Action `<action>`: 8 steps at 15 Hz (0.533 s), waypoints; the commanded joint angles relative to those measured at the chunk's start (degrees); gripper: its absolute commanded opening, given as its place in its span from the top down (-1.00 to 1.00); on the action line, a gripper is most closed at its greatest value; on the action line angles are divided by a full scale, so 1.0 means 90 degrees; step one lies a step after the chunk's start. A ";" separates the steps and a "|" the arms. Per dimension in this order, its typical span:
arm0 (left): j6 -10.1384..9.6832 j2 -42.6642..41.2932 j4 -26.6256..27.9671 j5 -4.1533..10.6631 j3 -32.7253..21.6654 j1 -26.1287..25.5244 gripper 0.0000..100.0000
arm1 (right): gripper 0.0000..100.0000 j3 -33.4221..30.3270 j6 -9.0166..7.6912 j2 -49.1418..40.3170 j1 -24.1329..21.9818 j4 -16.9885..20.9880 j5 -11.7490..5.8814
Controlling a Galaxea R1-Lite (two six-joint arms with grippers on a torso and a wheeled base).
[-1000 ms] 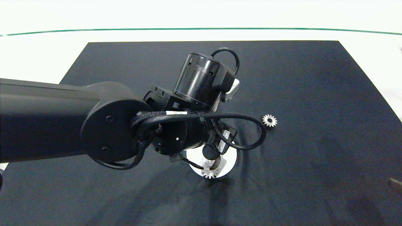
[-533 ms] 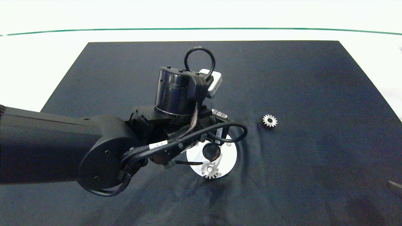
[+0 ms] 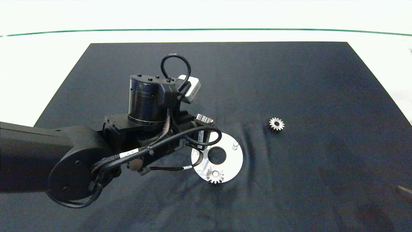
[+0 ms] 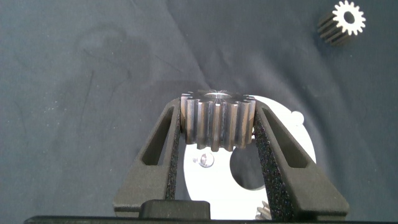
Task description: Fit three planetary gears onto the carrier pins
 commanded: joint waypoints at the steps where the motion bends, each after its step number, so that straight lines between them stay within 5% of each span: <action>1: 0.0179 -0.0094 -0.0450 -0.0223 0.0571 0.0540 0.56 | -1.00 0.0019 0.0006 -0.0032 0.0004 0.0007 0.0004; 5: 0.0393 -0.0026 -0.1124 -0.0604 0.1089 0.1243 0.56 | -1.00 0.0019 0.0006 -0.0022 0.0004 0.0007 0.0004; 8: 0.0677 -0.0084 -0.1104 -0.0643 0.1401 0.1517 0.56 | -1.00 0.0010 0.0006 -0.0032 0.0004 0.0007 0.0004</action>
